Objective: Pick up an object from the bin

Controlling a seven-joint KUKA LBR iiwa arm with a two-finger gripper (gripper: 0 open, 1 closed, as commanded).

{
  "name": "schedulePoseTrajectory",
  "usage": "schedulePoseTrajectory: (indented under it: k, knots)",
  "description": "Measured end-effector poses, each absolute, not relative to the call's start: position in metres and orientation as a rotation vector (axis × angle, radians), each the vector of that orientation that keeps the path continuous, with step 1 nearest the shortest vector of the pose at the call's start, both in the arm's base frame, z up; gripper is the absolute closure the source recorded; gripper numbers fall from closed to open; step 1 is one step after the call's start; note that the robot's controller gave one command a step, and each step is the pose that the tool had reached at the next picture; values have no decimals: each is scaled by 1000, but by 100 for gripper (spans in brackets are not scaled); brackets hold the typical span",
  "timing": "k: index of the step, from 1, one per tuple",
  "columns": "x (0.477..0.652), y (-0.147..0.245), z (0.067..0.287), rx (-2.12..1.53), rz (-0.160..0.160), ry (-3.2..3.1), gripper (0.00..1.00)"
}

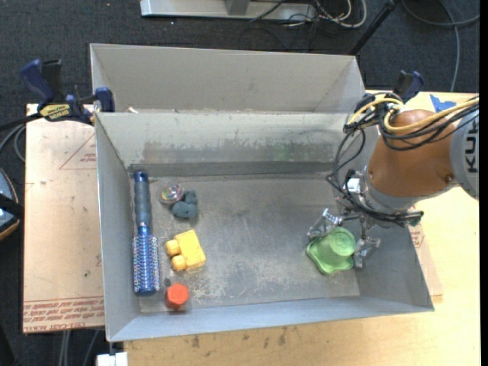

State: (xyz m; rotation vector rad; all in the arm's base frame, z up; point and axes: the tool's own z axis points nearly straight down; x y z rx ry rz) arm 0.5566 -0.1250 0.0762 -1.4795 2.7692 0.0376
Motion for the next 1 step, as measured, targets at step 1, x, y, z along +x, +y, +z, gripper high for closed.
schedulePoseTrajectory:
  k: [1]
  knots:
    - [557,-116,271,-1495,-9,2752,100]
